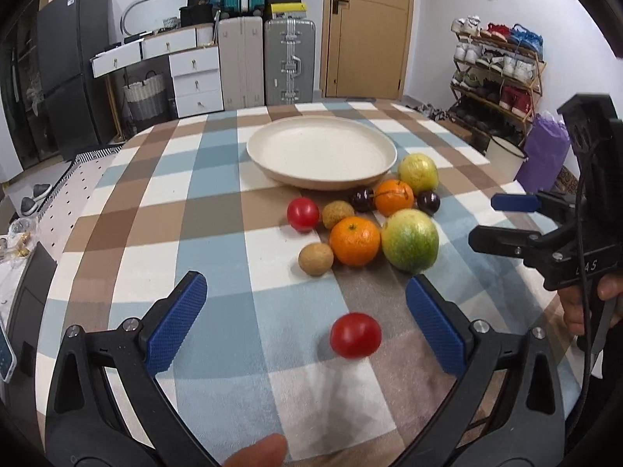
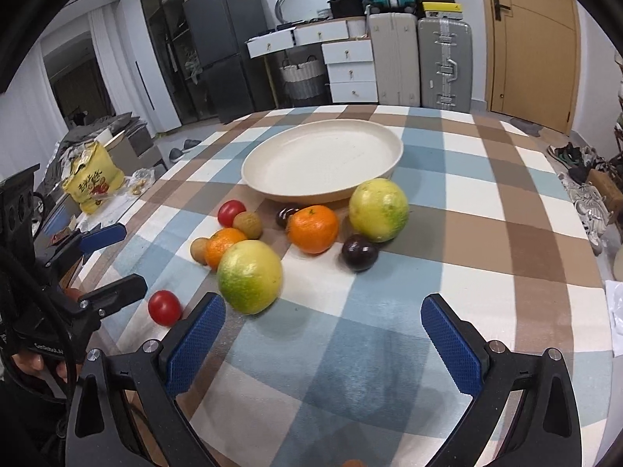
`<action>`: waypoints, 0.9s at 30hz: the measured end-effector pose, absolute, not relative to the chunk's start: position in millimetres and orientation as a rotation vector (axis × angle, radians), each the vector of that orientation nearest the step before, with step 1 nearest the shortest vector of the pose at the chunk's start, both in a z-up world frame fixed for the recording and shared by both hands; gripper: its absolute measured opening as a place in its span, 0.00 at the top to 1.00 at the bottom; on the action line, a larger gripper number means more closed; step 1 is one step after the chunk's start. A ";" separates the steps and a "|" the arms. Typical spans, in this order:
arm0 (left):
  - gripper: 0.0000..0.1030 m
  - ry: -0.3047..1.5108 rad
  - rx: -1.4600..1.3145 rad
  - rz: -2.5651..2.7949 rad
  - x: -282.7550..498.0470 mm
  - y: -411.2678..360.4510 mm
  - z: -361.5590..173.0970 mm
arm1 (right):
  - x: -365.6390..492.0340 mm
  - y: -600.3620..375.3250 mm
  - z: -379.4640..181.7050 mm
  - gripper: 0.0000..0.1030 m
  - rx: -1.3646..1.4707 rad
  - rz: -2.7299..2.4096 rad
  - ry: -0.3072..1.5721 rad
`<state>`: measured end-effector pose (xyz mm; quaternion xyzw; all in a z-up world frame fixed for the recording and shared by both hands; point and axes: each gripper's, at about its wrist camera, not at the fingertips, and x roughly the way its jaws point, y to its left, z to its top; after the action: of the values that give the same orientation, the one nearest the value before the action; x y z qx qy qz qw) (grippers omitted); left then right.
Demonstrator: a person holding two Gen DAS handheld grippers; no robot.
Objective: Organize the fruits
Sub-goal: 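Close the left tool on a red tomato while the right tool grasps a green pomelo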
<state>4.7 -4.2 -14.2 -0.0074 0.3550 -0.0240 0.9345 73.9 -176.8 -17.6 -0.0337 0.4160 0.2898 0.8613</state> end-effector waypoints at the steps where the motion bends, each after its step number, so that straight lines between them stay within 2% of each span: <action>1: 0.01 0.736 -0.012 -0.052 3.7 -3.5 -16.3 | 73.5 -173.8 -18.3 0.01 -0.077 0.616 0.876; 8: 0.13 0.793 -0.034 -0.100 0.8 -2.1 -26.3 | 79.3 -154.8 -23.8 0.01 -0.086 0.673 0.919; 13: 0.23 0.865 -0.047 -0.146 8.6 -5.4 -36.4 | 85.4 -141.1 -32.1 0.18 -0.086 0.706 0.958; 17: 0.28 0.920 -0.057 -0.182 15.6 -10.1 -46.5 | 86.6 -130.1 -39.4 0.22 -0.090 0.733 0.978; 20: 0.38 0.930 -0.062 -0.203 18.0 -12.8 -49.5 | 87.1 -124.7 -41.4 0.26 -0.087 0.746 0.979; 23: 0.53 0.934 -0.066 -0.224 20.4 -14.6 -49.7 | 88.7 -120.2 -42.4 0.32 -0.094 0.752 0.977; 25: 0.55 0.938 -0.067 -0.236 21.2 -14.9 -49.5 | 89.9 -118.9 -41.9 0.34 -0.090 0.758 0.978; 27: 0.66 0.940 -0.065 -0.249 21.5 -15.7 -49.1 | 91.7 -117.8 -42.1 0.37 -0.081 0.765 0.981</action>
<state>21.5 -15.7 -49.1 -0.0311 0.4517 -0.1198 0.8835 91.7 -117.8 -42.1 -0.0381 0.4594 0.3583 0.8118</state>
